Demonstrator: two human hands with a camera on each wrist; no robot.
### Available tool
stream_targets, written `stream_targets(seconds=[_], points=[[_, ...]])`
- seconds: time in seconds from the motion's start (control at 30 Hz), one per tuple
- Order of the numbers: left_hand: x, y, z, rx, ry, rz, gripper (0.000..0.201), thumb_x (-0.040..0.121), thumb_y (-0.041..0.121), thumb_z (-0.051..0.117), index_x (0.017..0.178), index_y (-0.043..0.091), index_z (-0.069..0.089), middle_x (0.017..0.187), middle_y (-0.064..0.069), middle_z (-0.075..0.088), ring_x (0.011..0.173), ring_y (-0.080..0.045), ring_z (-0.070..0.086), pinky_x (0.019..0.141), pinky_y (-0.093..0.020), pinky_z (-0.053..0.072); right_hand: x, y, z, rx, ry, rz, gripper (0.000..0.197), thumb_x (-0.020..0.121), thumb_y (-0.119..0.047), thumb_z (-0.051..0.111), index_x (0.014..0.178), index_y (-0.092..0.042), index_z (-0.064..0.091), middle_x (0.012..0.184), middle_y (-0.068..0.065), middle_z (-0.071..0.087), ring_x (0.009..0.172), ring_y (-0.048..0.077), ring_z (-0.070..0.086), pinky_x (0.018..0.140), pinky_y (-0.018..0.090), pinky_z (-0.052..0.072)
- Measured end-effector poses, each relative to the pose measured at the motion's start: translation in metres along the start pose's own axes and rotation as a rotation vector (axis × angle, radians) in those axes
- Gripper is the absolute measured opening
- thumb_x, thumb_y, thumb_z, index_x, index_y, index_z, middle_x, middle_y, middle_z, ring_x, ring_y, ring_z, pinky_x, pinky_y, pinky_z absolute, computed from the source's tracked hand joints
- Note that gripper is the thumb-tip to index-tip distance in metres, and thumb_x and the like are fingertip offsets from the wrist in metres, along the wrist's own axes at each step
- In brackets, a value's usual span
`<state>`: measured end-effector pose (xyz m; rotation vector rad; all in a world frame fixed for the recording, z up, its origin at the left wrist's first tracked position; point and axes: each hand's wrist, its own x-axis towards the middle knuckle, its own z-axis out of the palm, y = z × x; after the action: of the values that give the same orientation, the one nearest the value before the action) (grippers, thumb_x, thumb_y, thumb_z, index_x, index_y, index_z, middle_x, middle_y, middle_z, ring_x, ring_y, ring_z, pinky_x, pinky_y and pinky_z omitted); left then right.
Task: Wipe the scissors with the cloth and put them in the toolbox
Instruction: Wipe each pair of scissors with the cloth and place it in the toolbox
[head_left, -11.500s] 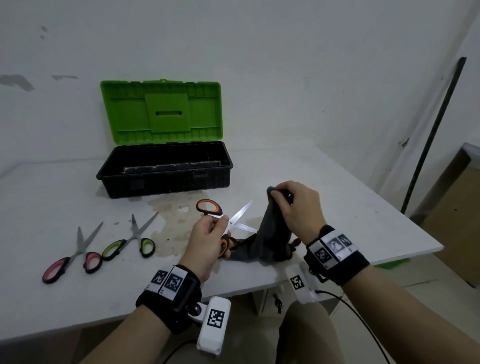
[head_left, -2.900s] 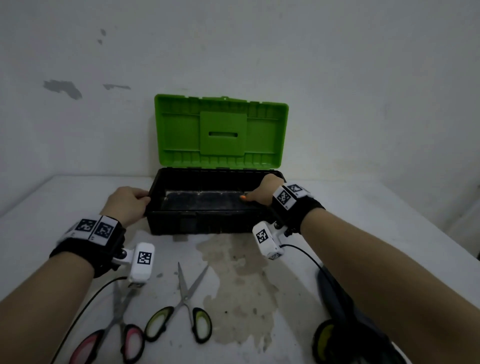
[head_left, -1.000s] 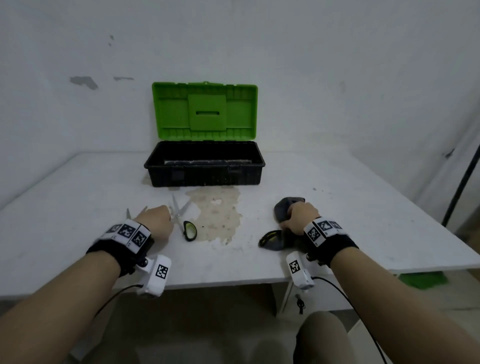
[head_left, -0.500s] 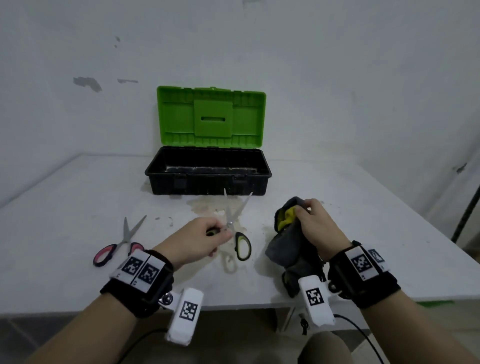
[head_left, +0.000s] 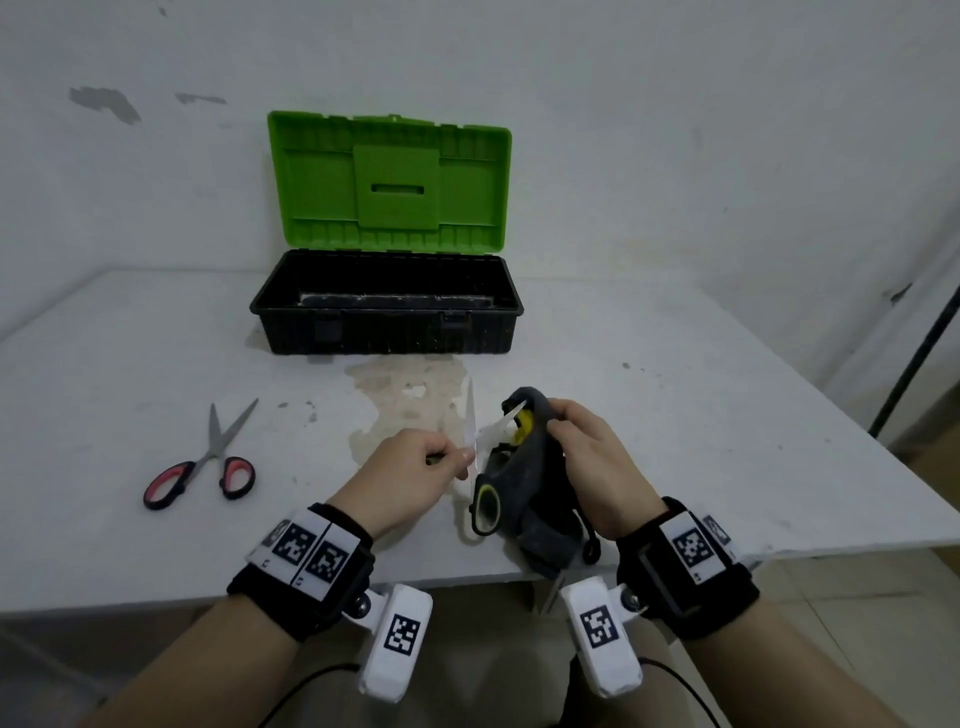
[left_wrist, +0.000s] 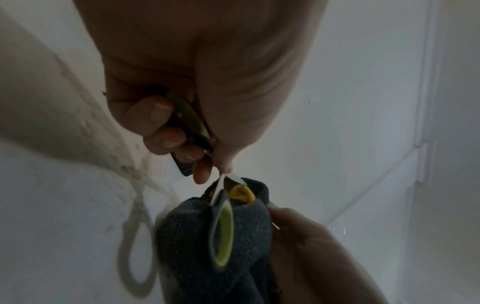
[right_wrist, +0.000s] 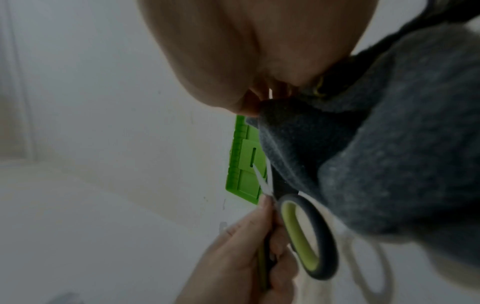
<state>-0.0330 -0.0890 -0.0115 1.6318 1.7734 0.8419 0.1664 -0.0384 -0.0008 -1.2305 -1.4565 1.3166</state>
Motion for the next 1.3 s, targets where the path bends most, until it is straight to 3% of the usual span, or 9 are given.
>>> stream_targets(seconds=[0.13,0.23,0.43,0.57,0.67,0.87,1.07,1.17,1.3], points=[[0.000,0.007,0.000,0.085,0.025,0.010,0.032,0.100,0.040,0.055,0.084,0.020,0.074,0.063,0.013,0.053,0.058,-0.003,0.048,0.054,-0.019,0.031,-0.006,0.011,-0.005,-0.227,0.251,-0.222,0.018,0.092,-0.019,0.056,0.103,-0.033,0.062,0.096,-0.013,0.067,0.083,0.014,0.068,0.078,0.042,0.058],[0.003,0.008,0.002,0.078,0.034,-0.003,0.032,0.101,0.038,0.054,0.084,0.019,0.073,0.064,0.013,0.055,0.061,-0.003,0.050,0.055,-0.019,0.032,-0.007,0.007,-0.009,-0.204,0.355,-0.237,0.017,0.092,-0.023,0.059,0.106,-0.032,0.056,0.101,-0.010,0.064,0.075,0.010,0.067,0.072,0.036,0.059],[0.007,0.012,-0.002,0.091,0.038,0.001,0.032,0.100,0.040,0.055,0.080,0.021,0.072,0.069,0.009,0.062,0.064,-0.007,0.056,0.056,-0.019,0.035,-0.001,0.012,-0.004,-0.219,0.256,-0.194,0.018,0.088,-0.035,0.062,0.106,-0.032,0.063,0.097,-0.013,0.068,0.088,0.012,0.067,0.083,0.042,0.057],[0.011,0.015,-0.003,0.110,0.026,0.001,0.033,0.100,0.041,0.055,0.078,0.022,0.071,0.063,0.009,0.058,0.057,-0.006,0.052,0.053,-0.019,0.034,-0.005,0.012,0.003,-0.324,0.198,-0.292,0.026,0.091,-0.033,0.058,0.116,-0.029,0.066,0.105,-0.015,0.066,0.096,0.001,0.062,0.090,0.030,0.052],[0.012,0.019,-0.002,0.128,0.007,0.020,0.033,0.099,0.041,0.056,0.078,0.021,0.071,0.066,0.007,0.060,0.061,-0.007,0.053,0.055,-0.020,0.035,-0.012,0.009,0.008,-0.454,0.207,-0.506,0.023,0.089,-0.019,0.065,0.111,-0.025,0.070,0.100,-0.016,0.063,0.092,0.000,0.060,0.083,0.020,0.050],[0.009,0.027,0.002,0.172,-0.027,0.114,0.032,0.097,0.043,0.058,0.069,0.028,0.062,0.068,0.006,0.060,0.065,-0.008,0.054,0.055,-0.019,0.034,-0.011,0.008,0.012,-0.611,0.157,-0.581,0.019,0.088,-0.022,0.070,0.106,-0.020,0.075,0.086,-0.009,0.058,0.081,0.004,0.054,0.078,0.006,0.038],[0.010,0.021,0.003,0.096,-0.108,0.059,0.027,0.079,0.050,0.078,0.072,0.028,0.065,0.064,0.011,0.053,0.061,-0.008,0.050,0.059,-0.027,0.035,-0.012,0.006,0.007,-0.626,0.132,-0.562,0.021,0.085,-0.019,0.071,0.105,-0.018,0.074,0.099,-0.004,0.070,0.089,0.005,0.060,0.082,0.007,0.040],[0.011,0.021,0.001,0.086,-0.127,0.063,0.024,0.078,0.045,0.081,0.077,0.023,0.070,0.067,0.009,0.056,0.064,-0.008,0.052,0.060,-0.026,0.037,-0.013,0.010,0.006,-0.596,0.137,-0.595,0.017,0.082,-0.017,0.075,0.099,-0.018,0.077,0.092,-0.009,0.067,0.082,-0.002,0.056,0.078,0.001,0.037],[0.010,0.025,0.002,0.110,-0.111,0.078,0.028,0.077,0.046,0.082,0.080,0.021,0.070,0.071,0.009,0.058,0.066,-0.007,0.052,0.060,-0.025,0.037,-0.011,0.013,0.008,-0.618,0.134,-0.617,0.016,0.083,-0.018,0.074,0.099,-0.018,0.077,0.084,-0.013,0.057,0.078,0.000,0.054,0.075,0.003,0.037]])
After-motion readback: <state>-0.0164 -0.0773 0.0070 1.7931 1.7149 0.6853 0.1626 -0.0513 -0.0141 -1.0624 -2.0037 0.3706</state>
